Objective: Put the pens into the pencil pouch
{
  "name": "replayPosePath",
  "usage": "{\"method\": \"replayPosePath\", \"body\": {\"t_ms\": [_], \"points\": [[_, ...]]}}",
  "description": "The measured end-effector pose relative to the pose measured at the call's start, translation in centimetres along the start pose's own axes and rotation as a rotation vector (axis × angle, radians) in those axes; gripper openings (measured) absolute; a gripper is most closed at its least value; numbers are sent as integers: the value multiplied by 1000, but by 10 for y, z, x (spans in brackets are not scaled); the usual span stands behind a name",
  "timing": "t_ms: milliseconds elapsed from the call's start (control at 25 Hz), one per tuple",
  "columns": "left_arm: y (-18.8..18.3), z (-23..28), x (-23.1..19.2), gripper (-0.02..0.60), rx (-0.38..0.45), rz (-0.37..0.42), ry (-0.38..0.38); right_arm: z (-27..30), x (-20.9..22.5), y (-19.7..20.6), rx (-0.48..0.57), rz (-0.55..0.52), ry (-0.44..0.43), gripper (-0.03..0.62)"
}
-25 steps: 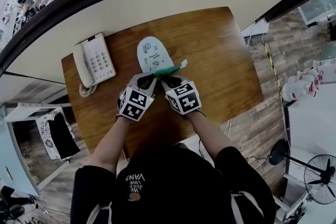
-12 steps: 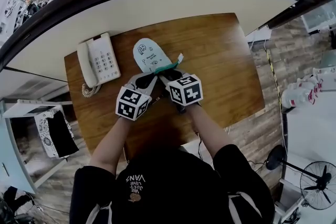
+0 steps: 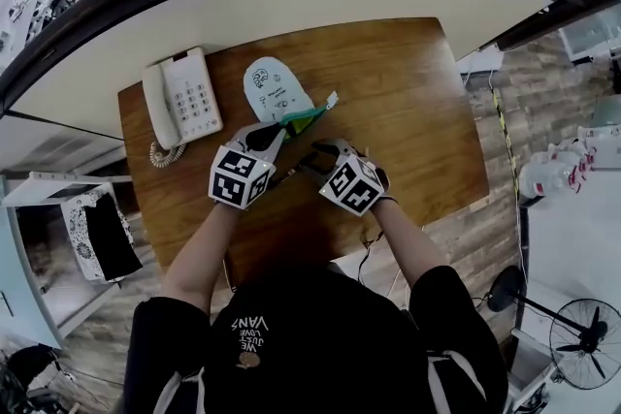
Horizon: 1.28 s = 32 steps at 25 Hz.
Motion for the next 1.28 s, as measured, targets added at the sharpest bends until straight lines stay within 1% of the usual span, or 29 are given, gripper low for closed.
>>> {"method": "replayPosePath", "body": {"t_ms": [40, 80, 200, 320, 400, 480, 600, 760, 840, 1000, 1160, 1280], "points": [[1, -1, 1, 28, -6, 2, 6, 4, -3, 3, -37, -75, -18, 143], [2, -1, 2, 28, -13, 5, 12, 8, -4, 5, -63, -128, -37, 143], [6, -4, 4, 28, -32, 6, 20, 18, -2, 5, -114, -198, -94, 143], [11, -7, 4, 28, -50, -4, 27, 28, 3, 5, -193, -259, -142, 144], [14, -9, 3, 28, -59, -7, 29, 32, 7, 6, -222, -257, -177, 143], [16, -10, 2, 28, -62, -13, 27, 33, 10, 5, -224, -231, -199, 143], [18, -12, 2, 28, -62, -20, 20, 32, 10, 6, -215, -224, -198, 143], [18, -15, 3, 28, -62, -23, 9, 30, 3, 8, -219, -253, -185, 87], [18, -16, 4, 28, -65, -22, 2, 27, 0, 12, -220, -258, -182, 74], [19, -18, 6, 28, -77, -10, -10, 13, -7, 26, -204, -211, -163, 71], [20, -20, 11, 28, -89, -3, -26, -11, -14, 45, -149, -76, -111, 69], [20, -19, 17, 28, -95, 2, -37, -33, -15, 59, -122, 51, -25, 69]]}}
Point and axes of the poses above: the fingertips, and each gripper's own axes: z forward along the fingers, x to its right, y out of its underside, the point moved 10 cm from there along -z, backward along the fingers, and after that the axes turned 7 degrees about z, right-handed, at the moved point
